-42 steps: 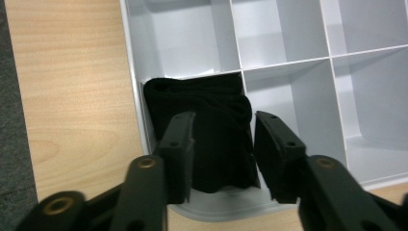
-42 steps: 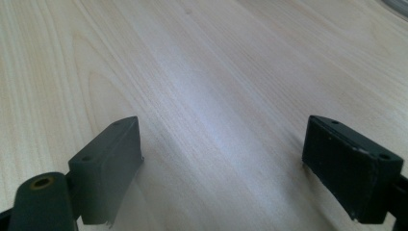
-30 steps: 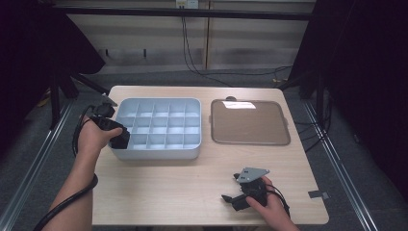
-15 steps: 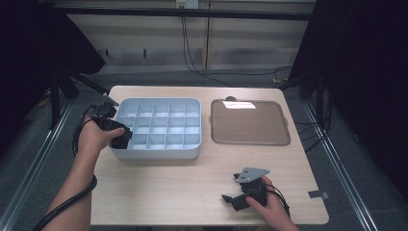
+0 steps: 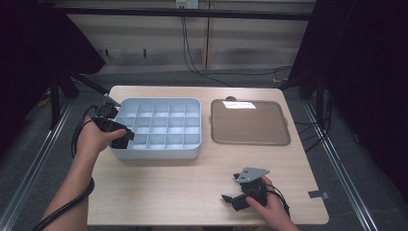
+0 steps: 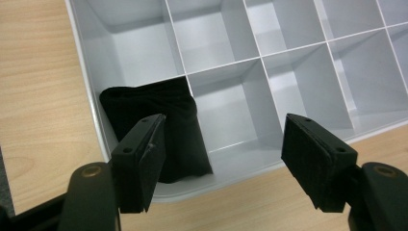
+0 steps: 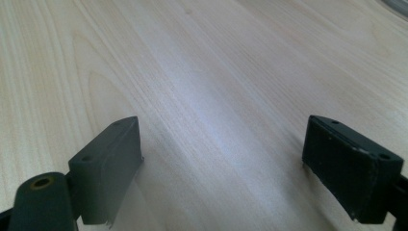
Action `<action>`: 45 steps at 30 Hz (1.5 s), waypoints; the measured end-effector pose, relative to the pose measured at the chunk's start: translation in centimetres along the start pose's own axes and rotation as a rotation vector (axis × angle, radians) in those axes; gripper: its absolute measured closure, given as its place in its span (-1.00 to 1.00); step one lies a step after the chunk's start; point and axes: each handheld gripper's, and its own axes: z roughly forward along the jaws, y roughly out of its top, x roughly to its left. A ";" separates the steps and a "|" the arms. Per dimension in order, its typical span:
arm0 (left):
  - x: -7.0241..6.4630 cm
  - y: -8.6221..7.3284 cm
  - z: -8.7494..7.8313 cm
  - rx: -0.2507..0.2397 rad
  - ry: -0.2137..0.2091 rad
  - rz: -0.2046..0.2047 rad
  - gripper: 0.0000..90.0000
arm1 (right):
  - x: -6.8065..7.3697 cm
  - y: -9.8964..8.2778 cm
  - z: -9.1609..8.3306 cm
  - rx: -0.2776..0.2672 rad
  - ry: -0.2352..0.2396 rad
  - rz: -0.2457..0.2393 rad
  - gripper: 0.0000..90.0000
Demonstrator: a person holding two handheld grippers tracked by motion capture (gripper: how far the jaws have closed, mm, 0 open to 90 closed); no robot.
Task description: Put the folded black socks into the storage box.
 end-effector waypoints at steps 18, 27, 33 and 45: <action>-1.2 -1.0 0.1 -0.014 -0.037 0.059 -0.29 | 0.0 0.0 0.0 0.003 0.001 0.004 -0.71; -2.1 -1.5 0.0 -0.015 -0.048 0.101 -0.29 | 0.0 0.0 0.0 0.003 0.001 0.004 -0.71; -2.9 -1.8 0.1 -0.014 -0.072 0.115 -0.29 | 0.0 0.0 0.0 0.003 0.002 0.004 -0.71; -3.8 -2.6 0.5 -0.023 -0.092 0.140 -0.29 | 0.0 0.0 0.0 0.004 0.001 0.001 -0.71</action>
